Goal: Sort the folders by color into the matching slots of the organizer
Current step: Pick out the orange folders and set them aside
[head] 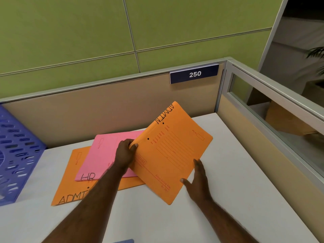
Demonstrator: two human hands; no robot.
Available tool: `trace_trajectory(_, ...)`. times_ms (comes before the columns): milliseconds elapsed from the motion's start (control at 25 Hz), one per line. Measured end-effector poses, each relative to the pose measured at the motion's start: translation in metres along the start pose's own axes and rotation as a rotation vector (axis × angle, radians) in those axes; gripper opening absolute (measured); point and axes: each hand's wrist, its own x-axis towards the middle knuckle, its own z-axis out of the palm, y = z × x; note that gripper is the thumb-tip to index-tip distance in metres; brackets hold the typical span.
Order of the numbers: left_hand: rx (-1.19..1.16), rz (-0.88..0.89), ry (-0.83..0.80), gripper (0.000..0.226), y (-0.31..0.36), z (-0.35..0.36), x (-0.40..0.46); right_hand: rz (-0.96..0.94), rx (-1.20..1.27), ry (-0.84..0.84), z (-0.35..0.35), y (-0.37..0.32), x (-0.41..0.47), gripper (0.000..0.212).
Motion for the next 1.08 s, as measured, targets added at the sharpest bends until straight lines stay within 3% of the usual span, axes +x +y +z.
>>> trace_trajectory(200,-0.334,-0.117,0.046,0.017,-0.012,-0.032,-0.05,0.177,0.282,0.08,-0.006,-0.013,-0.009,0.087)
trace_trajectory(440,-0.526,-0.15,0.114,0.017,-0.029,-0.078,-0.117,0.142,0.417,0.061,0.003,-0.058,-0.038,0.045)
trace_trajectory(760,-0.52,-0.137,0.156,0.021,-0.07,-0.185,-0.235,0.003,0.353,-0.007,0.048,-0.127,-0.133,0.036)
trace_trajectory(1080,-0.452,-0.185,0.235,0.033,-0.158,-0.294,-0.363,-0.07,0.235,-0.158,0.138,-0.163,-0.266,0.035)
